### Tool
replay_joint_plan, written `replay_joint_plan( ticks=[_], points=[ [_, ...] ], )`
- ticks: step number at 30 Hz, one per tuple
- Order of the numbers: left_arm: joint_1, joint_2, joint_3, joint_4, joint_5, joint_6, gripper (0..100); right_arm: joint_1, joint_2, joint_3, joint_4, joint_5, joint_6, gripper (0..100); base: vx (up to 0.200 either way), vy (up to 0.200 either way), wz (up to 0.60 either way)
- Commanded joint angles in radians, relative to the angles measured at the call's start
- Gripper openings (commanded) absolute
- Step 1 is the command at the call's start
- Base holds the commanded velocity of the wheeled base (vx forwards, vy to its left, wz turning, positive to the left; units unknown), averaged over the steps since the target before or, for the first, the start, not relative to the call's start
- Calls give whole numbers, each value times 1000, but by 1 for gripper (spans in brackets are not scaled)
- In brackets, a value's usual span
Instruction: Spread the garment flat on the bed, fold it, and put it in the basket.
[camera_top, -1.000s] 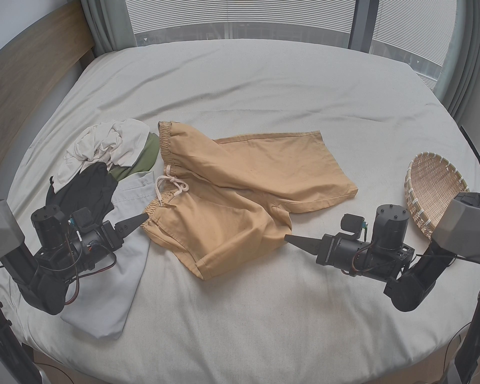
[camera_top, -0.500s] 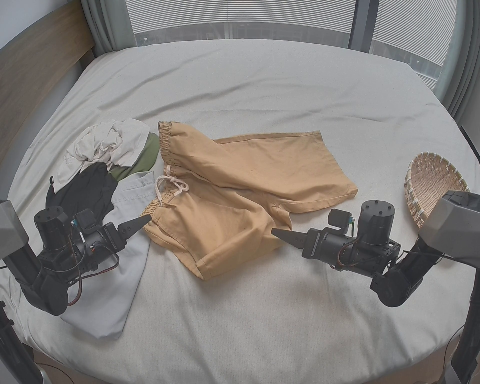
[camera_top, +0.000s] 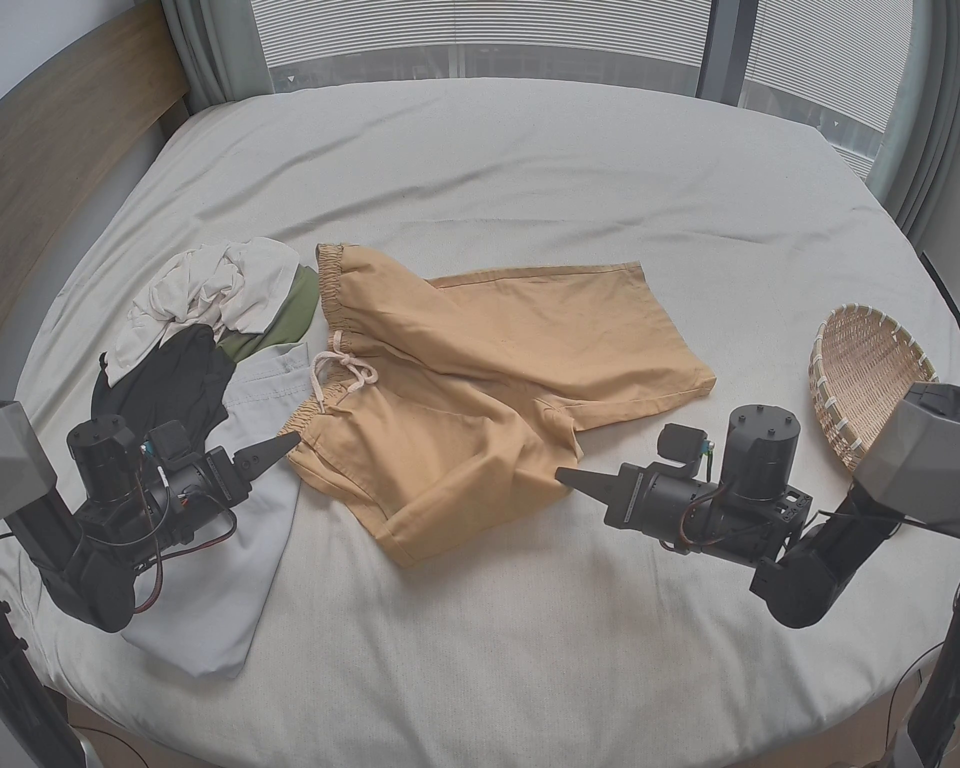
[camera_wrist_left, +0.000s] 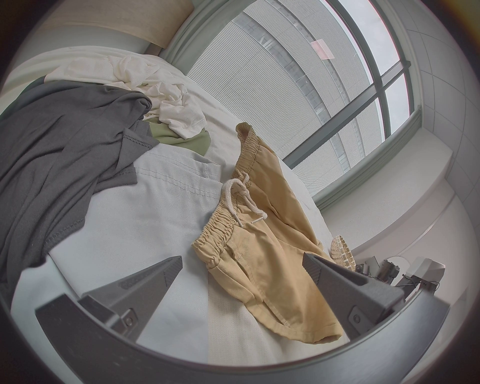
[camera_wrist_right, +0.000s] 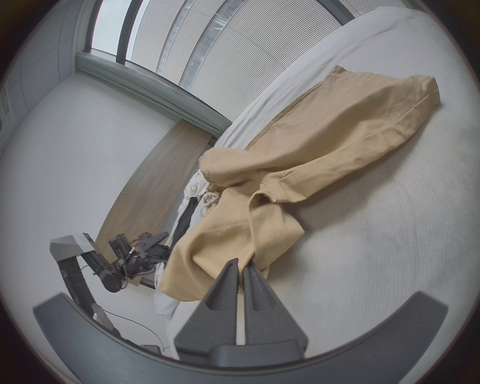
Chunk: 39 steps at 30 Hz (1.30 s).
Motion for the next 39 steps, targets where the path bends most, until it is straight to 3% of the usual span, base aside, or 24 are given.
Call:
replay_joint_plan(
  ticks=[1, 10, 36, 37, 39],
  points=[
    [3, -3, 1, -1, 1, -2, 100, 27, -127, 25, 17, 0, 41, 0, 0, 0, 0],
    [15, 1, 1, -1, 1, -2, 100, 28, -124, -71, 61, 2, 70, 0, 0, 0, 0],
    [12, 18, -6, -1, 1, -2, 100, 33, 263, -563, 98, 14, 104, 0, 0, 0, 0],
    [12, 21, -7, -1, 3, -2, 100, 31, 266, -564, 98, 14, 104, 100, 0, 0, 0],
    [11, 27, -9, -1, 3, 0, 100, 31, 266, -581, 97, 6, 105, 100, 0, 0, 0]
  ],
)
